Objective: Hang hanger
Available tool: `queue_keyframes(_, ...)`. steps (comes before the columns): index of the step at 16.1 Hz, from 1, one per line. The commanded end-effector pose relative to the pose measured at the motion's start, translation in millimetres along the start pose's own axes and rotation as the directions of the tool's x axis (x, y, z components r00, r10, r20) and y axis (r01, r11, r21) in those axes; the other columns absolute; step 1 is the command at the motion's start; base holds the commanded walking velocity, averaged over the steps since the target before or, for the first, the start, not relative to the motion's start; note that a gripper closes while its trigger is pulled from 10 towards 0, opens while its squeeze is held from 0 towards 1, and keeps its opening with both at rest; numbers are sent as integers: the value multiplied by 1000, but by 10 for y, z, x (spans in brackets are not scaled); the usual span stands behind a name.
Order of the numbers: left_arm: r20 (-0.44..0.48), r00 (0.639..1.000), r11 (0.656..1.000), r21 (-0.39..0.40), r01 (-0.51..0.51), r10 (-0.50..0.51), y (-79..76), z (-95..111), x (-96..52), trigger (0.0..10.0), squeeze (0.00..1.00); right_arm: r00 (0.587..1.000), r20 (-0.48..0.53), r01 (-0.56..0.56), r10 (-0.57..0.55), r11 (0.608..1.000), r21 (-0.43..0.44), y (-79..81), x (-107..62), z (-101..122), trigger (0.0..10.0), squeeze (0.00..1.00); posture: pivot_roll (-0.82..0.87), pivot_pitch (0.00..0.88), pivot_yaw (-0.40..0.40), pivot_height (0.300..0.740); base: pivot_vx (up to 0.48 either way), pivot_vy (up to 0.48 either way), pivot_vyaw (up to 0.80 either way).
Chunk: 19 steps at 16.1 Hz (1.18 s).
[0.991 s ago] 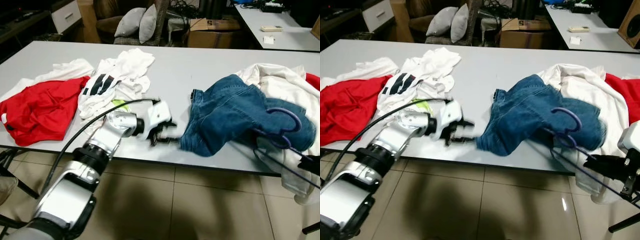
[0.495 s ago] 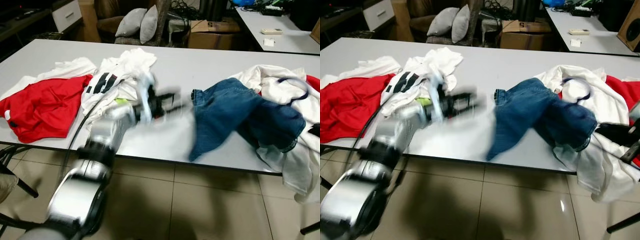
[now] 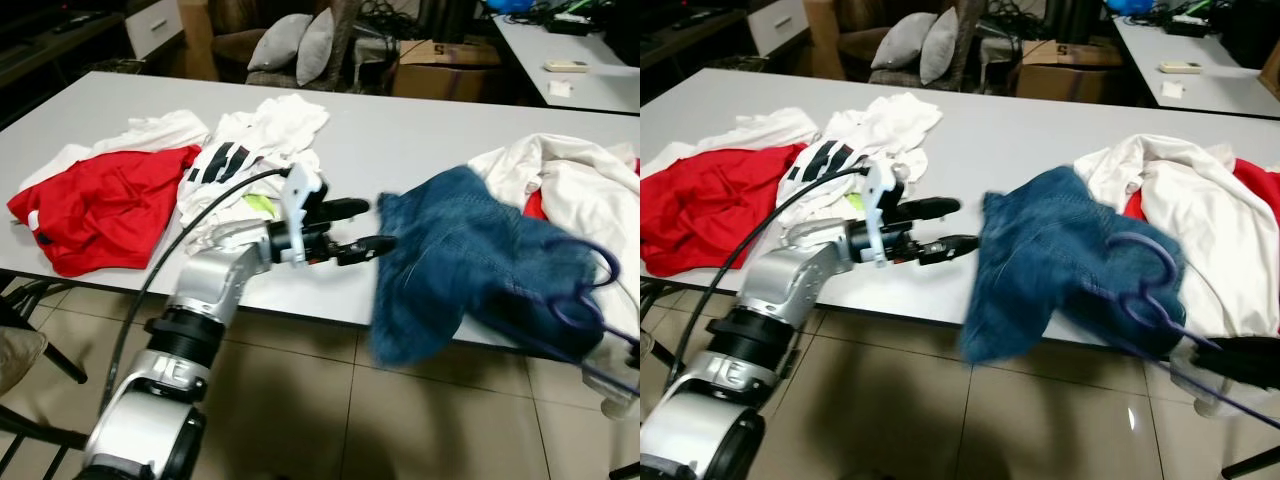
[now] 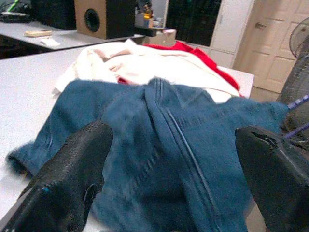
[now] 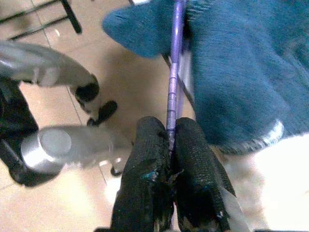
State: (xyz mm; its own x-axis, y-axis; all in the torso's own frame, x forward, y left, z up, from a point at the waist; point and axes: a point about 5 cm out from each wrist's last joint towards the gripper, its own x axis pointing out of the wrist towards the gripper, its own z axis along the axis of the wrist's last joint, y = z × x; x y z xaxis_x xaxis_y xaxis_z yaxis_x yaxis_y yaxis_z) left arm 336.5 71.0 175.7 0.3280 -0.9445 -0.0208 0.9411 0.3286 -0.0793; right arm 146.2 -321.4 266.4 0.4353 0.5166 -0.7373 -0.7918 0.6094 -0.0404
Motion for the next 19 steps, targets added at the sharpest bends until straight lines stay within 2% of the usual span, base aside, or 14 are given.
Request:
queue_keyframes(1, -17, 998, 998, 10, -65, 66, 46, -19, -25, 10000, 718, 998, -24, 63, -64, 997, -51, -62, -150, 25, 10000, 0, -193, 0, 40, 740, 0, 0, 0)
queue_keyframes(2, 5, 980, 980, 18, -198, 198, 155, -3, -36, 10000, 0, 930, 117, 359, -347, 928, -102, -364, -293, 186, 10000, 0, -198, 0, 40, 740, 0, 0, 0)
queue_keyframes(3, 24, 965, 965, 13, -261, 261, 206, 17, -48, 10000, 0, 837, 213, 528, -504, 846, -73, -538, -387, 294, 10000, 0, -198, 0, 40, 740, 0, 0, 0)
queue_keyframes(5, 57, 963, 964, -2, -264, 264, 179, 61, -42, 10000, 0, 750, 219, 641, -624, 767, -10, -669, -419, 259, 10000, 0, -200, 0, 39, 740, 0, 0, 0)
queue_keyframes(6, 62, 964, 966, -1, -258, 257, 155, 61, -35, 10000, 0, 720, 213, 679, -661, 734, -19, -703, -395, 212, 10000, 0, -200, 0, 39, 740, 0, 0, 0)
queue_keyframes(7, 57, 968, 970, 6, -245, 244, 120, 34, -28, 10000, 0, 724, 190, 675, -664, 738, 5, -702, -322, 128, 10000, 0, -196, 0, 36, 740, 0, 0, 0)
queue_keyframes(9, 48, 975, 976, 15, -218, 217, 56, -13, -18, 10000, 0, 821, 157, 560, -549, 828, -34, -575, -147, 37, 10000, 0, -194, 0, 36, 740, 0, 0, 0)
queue_keyframes(10, 31, 983, 983, 18, -184, 184, 3, -46, -12, 10000, 0, 917, 116, 387, -381, 921, -36, -351, -32, -9, 10000, 0, -195, 0, 41, 740, 0, 0, 0)
queue_keyframes(11, -9, 991, 991, 26, -130, 130, -62, -91, -11, 10000, 0, 977, 20, 214, -213, 976, -39, -115, 28, -105, 10000, 0, -195, 0, 41, 740, 0, 0, 0)
queue_keyframes(13, -70, 994, 996, 43, -78, 81, -111, -143, -29, 10000, 0, 975, -113, 187, -189, 982, -25, -50, -53, -222, 10000, 0, -200, 0, 47, 740, 0, 0, 0)
queue_keyframes(15, -142, 982, 989, 107, -107, 122, -71, -185, -76, 10000, 0, 907, -273, 318, -321, 946, -58, -160, -388, -274, 10000, 0, -200, 0, 47, 740, 0, 0, 0)
queue_keyframes(17, -121, 980, 984, 107, -143, 156, -45, -133, -95, 10000, 0, 875, -306, 366, -376, 926, -89, -150, -611, -182, 10000, 0, -226, 0, 63, 740, 0, 0, 0)
queue_keyframes(18, -110, 976, 978, 117, -174, 187, -23, -112, -100, 10000, 0, 838, -340, 404, -427, 904, -138, -189, -747, -137, 10000, 0, -234, 0, 55, 740, 0, 0, 0)
queue_keyframes(19, -93, 971, 970, 123, -211, 223, 2, -100, -103, 10000, 0, 784, -331, 473, -525, 851, -230, -299, -886, -50, 10000, 0, -233, 0, 48, 740, 0, 0, 0)
